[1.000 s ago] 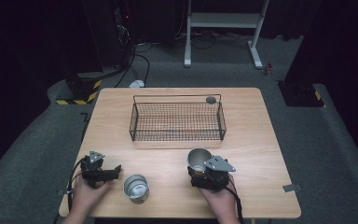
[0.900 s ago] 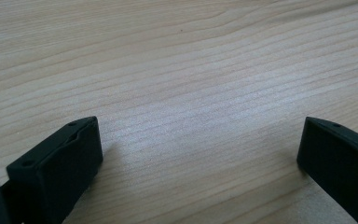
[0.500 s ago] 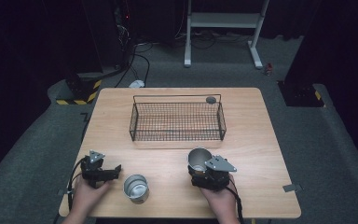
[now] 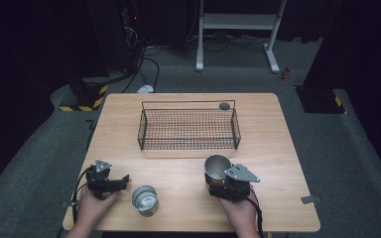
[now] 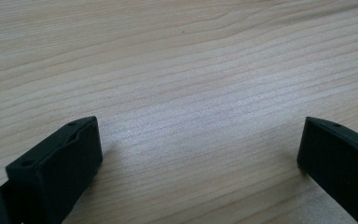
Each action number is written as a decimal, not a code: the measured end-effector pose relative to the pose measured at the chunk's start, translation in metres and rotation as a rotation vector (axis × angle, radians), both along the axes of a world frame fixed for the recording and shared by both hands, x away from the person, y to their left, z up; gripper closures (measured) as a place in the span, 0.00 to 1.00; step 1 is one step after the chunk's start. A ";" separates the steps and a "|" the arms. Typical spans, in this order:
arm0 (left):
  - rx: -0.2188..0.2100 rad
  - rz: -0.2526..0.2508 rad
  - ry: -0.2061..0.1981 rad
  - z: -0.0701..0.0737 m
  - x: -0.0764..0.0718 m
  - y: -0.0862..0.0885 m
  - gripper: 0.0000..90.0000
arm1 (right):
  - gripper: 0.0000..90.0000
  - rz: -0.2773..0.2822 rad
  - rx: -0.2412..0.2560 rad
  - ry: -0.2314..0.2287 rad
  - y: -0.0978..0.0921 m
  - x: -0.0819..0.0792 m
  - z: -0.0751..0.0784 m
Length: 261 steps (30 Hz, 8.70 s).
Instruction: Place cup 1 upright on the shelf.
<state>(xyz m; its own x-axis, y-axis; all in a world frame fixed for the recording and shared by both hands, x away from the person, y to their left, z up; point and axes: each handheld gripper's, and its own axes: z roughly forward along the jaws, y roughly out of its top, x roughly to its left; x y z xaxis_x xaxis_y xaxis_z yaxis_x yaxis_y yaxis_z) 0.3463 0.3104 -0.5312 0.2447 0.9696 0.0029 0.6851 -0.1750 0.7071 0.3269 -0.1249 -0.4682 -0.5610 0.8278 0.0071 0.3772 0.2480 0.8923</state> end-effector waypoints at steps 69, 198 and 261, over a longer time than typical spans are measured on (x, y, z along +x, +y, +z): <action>-0.002 0.004 0.000 0.000 0.001 -0.002 0.00 | 0.16 -0.089 0.029 -0.019 0.000 0.039 0.043; -0.002 0.006 0.002 0.000 0.003 -0.002 0.00 | 0.16 -0.285 -0.106 0.143 0.037 0.200 0.008; 0.002 0.004 0.000 0.000 0.003 -0.002 0.00 | 0.10 -0.235 -0.087 0.099 0.003 0.137 0.024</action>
